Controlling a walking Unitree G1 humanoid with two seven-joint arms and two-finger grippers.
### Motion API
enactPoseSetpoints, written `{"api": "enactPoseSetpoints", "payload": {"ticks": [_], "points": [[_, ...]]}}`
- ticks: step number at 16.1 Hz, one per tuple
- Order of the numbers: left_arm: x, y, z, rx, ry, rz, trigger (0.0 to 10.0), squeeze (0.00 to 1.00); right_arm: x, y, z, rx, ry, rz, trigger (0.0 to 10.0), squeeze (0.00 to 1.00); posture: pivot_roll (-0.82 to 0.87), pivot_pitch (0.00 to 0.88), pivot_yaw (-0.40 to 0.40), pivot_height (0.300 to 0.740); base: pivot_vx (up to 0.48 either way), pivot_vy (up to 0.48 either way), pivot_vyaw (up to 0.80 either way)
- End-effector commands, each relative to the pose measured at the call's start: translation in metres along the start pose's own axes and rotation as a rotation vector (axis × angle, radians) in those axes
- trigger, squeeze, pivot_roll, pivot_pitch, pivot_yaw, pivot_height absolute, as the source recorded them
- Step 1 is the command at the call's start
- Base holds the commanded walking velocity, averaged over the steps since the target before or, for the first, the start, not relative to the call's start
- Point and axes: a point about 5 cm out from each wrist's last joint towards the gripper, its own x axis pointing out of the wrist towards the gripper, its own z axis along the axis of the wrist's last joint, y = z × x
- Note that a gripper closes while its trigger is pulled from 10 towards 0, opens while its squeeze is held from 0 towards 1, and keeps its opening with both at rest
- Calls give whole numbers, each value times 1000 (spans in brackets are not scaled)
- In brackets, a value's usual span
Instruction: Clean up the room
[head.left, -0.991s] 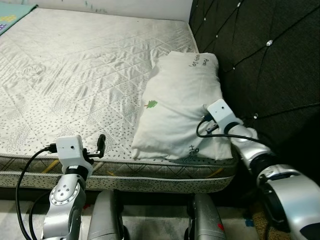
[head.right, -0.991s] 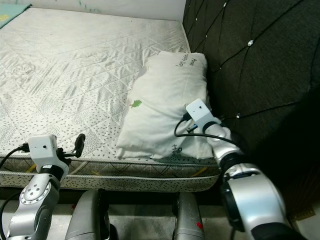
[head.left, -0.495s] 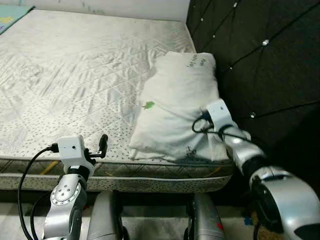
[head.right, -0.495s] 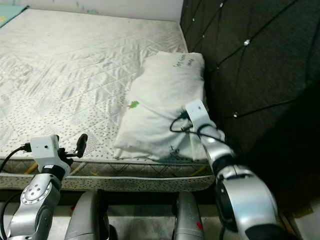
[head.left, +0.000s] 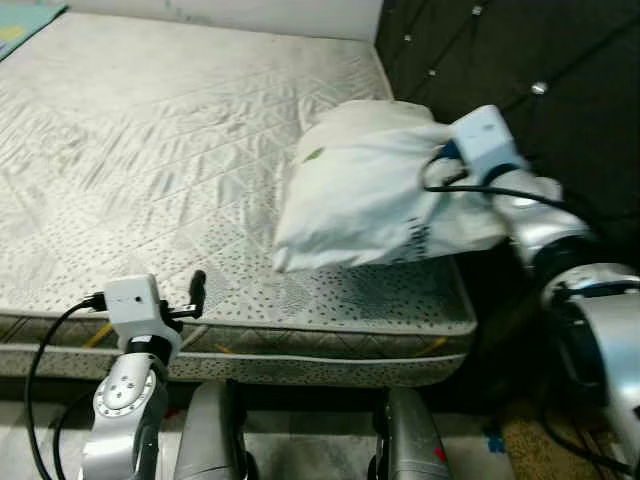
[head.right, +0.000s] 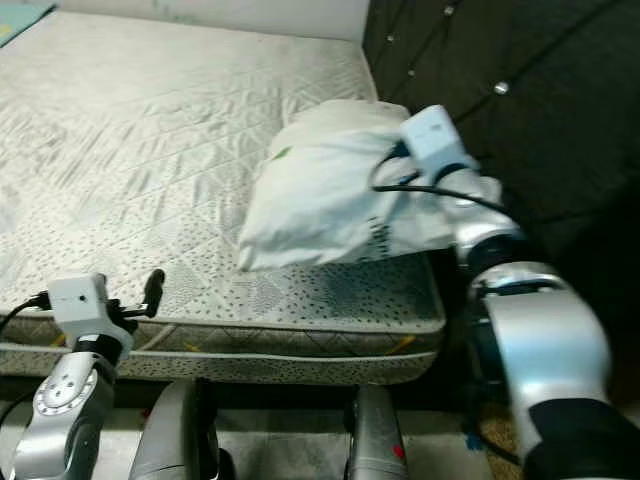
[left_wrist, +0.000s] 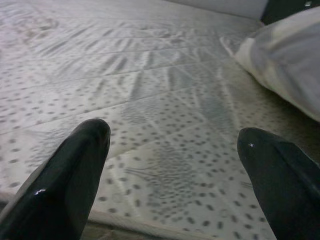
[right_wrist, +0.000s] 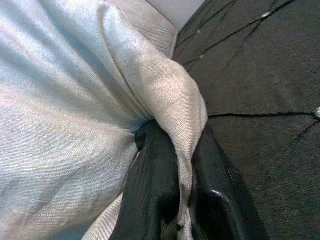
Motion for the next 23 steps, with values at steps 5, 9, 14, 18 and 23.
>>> {"api": "enactPoseSetpoints", "payload": {"ticks": [5,9,14,18,23], "points": [[4,-6,1,8,-2,-29,10000,0,-23,-42,-51,0,94,-91,0,0,4,31,-43,577,0,0,0],[8,-6,4,13,-8,-39,10000,0,-39,-27,-100,92,207,-98,0,0,7,28,-28,577,0,0,0],[7,-2,5,27,-10,-39,10000,0,-49,20,-132,251,216,-53,0,0,11,26,-15,577,0,0,0],[9,-1,6,36,-10,-53,10000,0,-56,44,-141,317,199,-30,0,0,4,27,0,577,0,0,0],[10,-1,7,41,-11,-58,10000,0,-55,54,-139,329,196,-23,10000,0,7,27,3,577,0,0,0]]}}
